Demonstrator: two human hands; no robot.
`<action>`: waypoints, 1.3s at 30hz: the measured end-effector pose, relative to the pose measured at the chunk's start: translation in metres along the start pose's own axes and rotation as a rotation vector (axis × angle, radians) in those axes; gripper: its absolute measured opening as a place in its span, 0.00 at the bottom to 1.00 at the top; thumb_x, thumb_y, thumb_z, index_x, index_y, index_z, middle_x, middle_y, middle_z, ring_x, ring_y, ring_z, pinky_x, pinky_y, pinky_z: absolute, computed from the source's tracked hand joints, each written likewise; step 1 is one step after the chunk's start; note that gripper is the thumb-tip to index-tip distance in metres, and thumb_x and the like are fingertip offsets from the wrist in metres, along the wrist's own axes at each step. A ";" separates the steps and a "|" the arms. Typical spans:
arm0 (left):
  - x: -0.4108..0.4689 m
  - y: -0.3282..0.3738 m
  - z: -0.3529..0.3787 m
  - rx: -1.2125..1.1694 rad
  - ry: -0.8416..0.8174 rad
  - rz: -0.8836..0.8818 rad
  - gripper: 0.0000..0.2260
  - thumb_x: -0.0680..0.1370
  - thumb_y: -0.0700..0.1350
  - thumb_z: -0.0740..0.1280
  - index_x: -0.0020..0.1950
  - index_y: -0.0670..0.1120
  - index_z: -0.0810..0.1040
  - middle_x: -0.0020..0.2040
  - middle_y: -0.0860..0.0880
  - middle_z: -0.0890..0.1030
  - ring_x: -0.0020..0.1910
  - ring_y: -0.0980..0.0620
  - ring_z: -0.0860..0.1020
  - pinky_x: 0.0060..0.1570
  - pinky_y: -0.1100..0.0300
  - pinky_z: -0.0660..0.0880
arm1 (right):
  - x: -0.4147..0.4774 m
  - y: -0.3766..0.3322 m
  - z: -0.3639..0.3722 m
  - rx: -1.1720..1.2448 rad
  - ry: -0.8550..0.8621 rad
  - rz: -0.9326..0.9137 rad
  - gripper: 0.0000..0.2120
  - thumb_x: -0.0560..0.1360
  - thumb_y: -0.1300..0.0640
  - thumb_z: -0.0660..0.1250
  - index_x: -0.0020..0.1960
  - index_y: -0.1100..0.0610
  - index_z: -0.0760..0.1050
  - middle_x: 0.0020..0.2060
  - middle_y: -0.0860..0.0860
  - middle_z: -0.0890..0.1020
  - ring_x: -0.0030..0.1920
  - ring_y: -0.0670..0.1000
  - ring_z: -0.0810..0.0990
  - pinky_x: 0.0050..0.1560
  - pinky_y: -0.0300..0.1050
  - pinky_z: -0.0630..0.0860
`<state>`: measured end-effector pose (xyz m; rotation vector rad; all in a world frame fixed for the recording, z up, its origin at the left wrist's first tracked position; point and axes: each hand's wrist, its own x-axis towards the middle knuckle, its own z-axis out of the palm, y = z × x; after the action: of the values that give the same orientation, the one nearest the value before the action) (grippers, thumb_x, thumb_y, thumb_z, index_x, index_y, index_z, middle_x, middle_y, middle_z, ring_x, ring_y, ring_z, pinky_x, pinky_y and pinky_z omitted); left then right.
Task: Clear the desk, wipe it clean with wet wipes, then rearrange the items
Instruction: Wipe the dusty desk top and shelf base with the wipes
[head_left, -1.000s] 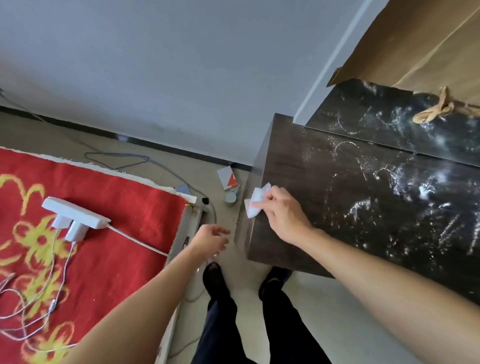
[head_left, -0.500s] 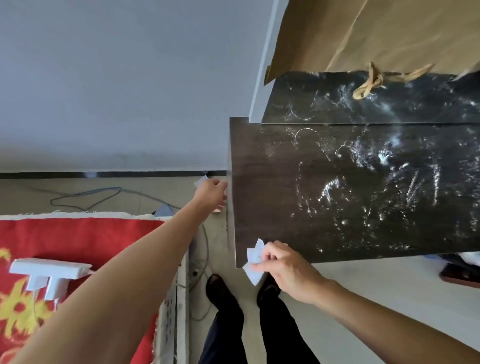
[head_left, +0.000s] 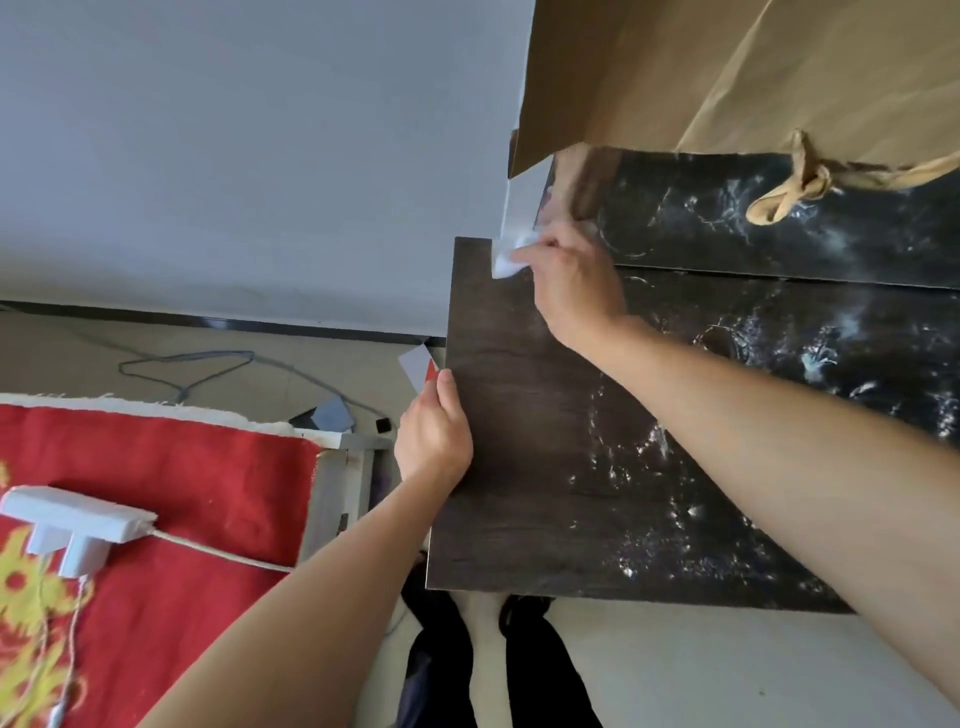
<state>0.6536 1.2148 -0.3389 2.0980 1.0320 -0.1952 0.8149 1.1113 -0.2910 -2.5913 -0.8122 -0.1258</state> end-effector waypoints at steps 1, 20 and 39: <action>0.000 0.000 0.000 0.006 0.013 0.009 0.26 0.81 0.58 0.41 0.60 0.48 0.75 0.53 0.44 0.80 0.53 0.41 0.76 0.49 0.50 0.70 | 0.004 -0.006 0.013 -0.020 -0.073 -0.052 0.15 0.71 0.72 0.66 0.54 0.59 0.81 0.50 0.59 0.77 0.50 0.61 0.75 0.45 0.55 0.78; -0.004 0.009 -0.004 0.022 0.027 -0.011 0.23 0.82 0.57 0.46 0.51 0.46 0.76 0.44 0.50 0.77 0.42 0.52 0.71 0.43 0.57 0.66 | -0.008 0.028 0.018 0.150 -0.288 -0.030 0.13 0.76 0.65 0.65 0.59 0.56 0.79 0.47 0.54 0.74 0.48 0.54 0.72 0.47 0.42 0.71; -0.005 0.010 -0.006 0.045 0.030 -0.002 0.22 0.82 0.57 0.45 0.46 0.48 0.74 0.43 0.47 0.78 0.42 0.49 0.74 0.42 0.56 0.65 | -0.135 0.027 -0.031 0.251 -0.604 -0.432 0.20 0.75 0.66 0.53 0.55 0.52 0.80 0.40 0.50 0.70 0.41 0.50 0.69 0.39 0.41 0.68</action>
<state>0.6565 1.2119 -0.3270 2.1464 1.0562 -0.1904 0.7200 1.0071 -0.3012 -2.1864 -1.4812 0.6220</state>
